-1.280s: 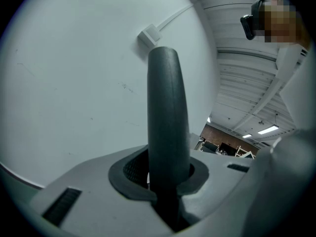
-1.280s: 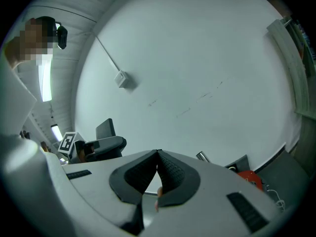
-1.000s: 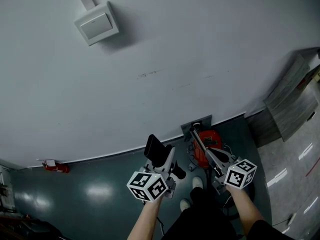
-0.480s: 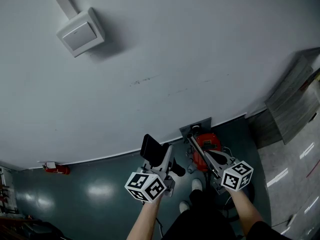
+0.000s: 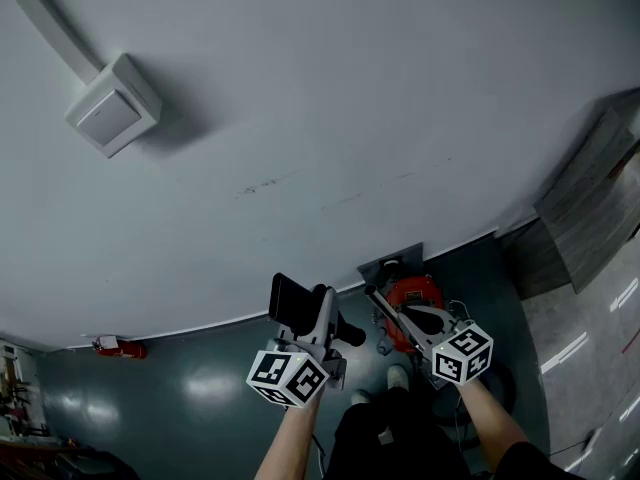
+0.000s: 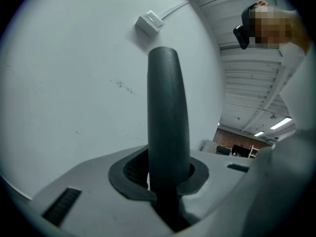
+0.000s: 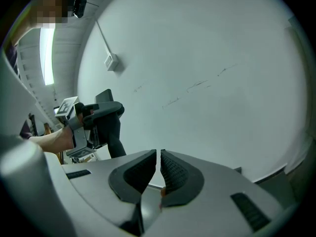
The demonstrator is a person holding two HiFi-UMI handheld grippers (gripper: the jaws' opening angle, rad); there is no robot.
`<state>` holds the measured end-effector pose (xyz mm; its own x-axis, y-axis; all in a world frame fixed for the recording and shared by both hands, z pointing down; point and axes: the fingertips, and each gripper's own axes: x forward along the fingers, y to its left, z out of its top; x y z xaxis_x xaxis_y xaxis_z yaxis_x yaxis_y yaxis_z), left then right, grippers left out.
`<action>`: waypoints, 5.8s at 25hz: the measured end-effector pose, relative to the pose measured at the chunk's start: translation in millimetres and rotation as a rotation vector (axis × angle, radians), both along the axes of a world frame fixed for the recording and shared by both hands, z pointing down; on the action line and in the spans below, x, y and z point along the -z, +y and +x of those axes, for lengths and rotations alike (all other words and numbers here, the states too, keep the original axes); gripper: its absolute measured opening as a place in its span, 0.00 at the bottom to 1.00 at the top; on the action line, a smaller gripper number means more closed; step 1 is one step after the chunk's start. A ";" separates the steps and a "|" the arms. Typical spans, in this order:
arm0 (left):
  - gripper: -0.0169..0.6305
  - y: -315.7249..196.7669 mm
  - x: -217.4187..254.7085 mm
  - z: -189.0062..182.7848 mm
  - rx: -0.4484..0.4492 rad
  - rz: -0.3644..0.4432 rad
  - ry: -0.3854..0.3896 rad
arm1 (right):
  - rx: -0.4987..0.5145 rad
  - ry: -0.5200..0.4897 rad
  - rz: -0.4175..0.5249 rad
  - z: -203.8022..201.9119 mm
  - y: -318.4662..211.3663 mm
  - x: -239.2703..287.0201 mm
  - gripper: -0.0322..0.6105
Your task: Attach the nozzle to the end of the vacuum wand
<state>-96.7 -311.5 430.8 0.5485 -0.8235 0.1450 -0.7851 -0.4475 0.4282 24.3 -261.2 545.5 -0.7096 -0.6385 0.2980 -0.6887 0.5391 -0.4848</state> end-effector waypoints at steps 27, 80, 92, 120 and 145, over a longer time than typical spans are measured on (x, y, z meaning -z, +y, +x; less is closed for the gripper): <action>0.12 -79.6 -41.2 7.4 -0.014 0.061 0.030 | 0.209 0.451 0.063 -37.6 -36.2 -136.7 0.31; 0.12 -113.0 -100.8 38.9 -0.141 0.012 0.107 | 0.173 0.499 0.169 -60.5 -49.1 -151.1 0.28; 0.31 -100.5 -118.1 29.7 -0.136 0.018 0.017 | 0.129 0.480 0.168 -59.2 -47.9 -153.6 0.28; 0.27 -1.3 -54.2 20.6 -0.099 -0.056 -0.049 | -0.129 -0.040 0.064 -14.0 -47.5 29.9 0.16; 0.03 5.6 36.8 13.7 -0.038 0.101 -0.077 | -0.082 -0.162 0.185 -36.8 -50.3 134.3 0.08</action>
